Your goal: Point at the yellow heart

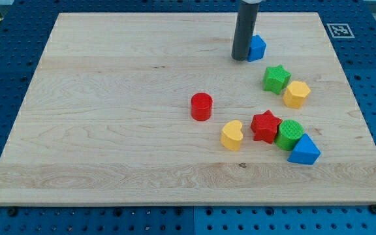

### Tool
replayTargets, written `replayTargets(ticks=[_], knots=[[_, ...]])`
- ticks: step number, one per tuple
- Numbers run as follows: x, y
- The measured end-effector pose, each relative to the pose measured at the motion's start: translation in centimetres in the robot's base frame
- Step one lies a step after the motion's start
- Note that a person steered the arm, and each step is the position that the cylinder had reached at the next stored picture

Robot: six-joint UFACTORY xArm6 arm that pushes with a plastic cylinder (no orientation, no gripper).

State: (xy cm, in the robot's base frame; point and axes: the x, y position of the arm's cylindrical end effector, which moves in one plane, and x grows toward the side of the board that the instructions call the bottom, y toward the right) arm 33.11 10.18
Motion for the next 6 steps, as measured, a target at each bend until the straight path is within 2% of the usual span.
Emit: replayTargets(ticks=[1, 2, 3, 4, 6], knots=[[0.0, 0.0], [1.0, -4.4], [3.9, -11.1], [8.1, -16.4], [18.7, -15.0]])
